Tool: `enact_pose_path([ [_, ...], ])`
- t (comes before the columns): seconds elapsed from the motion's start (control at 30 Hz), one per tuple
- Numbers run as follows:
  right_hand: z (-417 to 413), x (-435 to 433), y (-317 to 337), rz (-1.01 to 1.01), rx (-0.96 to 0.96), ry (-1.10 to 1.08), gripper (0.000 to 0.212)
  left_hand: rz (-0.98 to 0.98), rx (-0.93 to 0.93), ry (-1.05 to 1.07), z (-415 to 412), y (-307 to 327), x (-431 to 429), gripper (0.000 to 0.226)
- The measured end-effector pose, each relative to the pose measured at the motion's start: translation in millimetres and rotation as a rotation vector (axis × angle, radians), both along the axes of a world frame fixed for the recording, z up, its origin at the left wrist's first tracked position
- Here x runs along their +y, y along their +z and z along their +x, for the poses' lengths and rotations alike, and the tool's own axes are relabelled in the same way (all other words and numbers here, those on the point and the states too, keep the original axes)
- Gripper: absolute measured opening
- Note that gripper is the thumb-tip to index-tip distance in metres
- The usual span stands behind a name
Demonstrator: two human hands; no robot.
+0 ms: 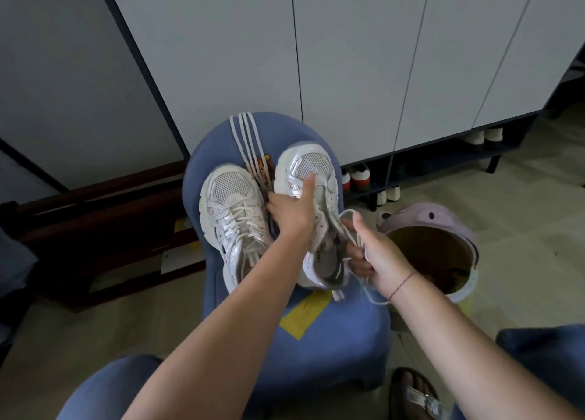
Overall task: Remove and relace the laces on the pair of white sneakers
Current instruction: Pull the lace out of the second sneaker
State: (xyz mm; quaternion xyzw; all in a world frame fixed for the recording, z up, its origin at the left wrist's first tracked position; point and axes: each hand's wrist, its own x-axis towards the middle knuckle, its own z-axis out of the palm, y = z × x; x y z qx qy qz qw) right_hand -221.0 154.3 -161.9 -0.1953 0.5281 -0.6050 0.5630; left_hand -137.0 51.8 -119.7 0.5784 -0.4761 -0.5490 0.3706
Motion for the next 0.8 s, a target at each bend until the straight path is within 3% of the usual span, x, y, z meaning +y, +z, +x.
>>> enact_pose_path([
  [0.1, 1.5, -1.0, -1.4, -0.018, -0.06, 0.022, 0.036, 0.0, -0.128, -0.054, 2.7, 6.7, 0.1, 0.096],
  [0.17, 5.4, -2.9, -2.0, 0.005, -0.038, 0.055, 0.037, -0.032, -0.026, -0.128, 11.7, 14.6, 5.5, 0.094],
  [0.27, 10.7, -2.8, -4.5, 0.01, -0.131, 0.046, 0.061, -0.047, 0.034, -0.195, 34.3, 28.5, 18.4, 0.074],
  [0.37, 14.6, 0.5, -1.1, -0.044, -0.284, 0.015, 0.038, -0.204, 0.001, -0.049, 71.7, 34.3, 18.5, 0.039],
  [0.43, 18.1, 2.7, 10.8, -0.122, -0.393, 0.034, 0.043, -0.301, -0.007, 0.17, 99.0, 28.3, 10.2, 0.026],
  [0.53, 24.4, 5.6, 40.9, -0.264, -0.55, 0.097, 0.045, -0.225, -0.02, 0.416, 132.2, 4.9, -6.3, 0.048],
  [0.6, 27.5, 6.5, 60.6, -0.349, -0.568, 0.136, 0.042, -0.006, -0.076, 0.461, 143.5, -10.7, -11.6, 0.067],
  [0.7, 25.1, 11.5, 56.4, -0.356, -0.542, 0.034, 0.031, 0.229, 0.106, 0.285, 146.3, -26.0, -16.7, 0.108],
  [0.8, 21.2, 21.4, 9.3, -0.193, -0.528, -0.155, 0.03, 0.311, 0.187, 0.092, 148.0, -47.2, -29.0, 0.133],
])
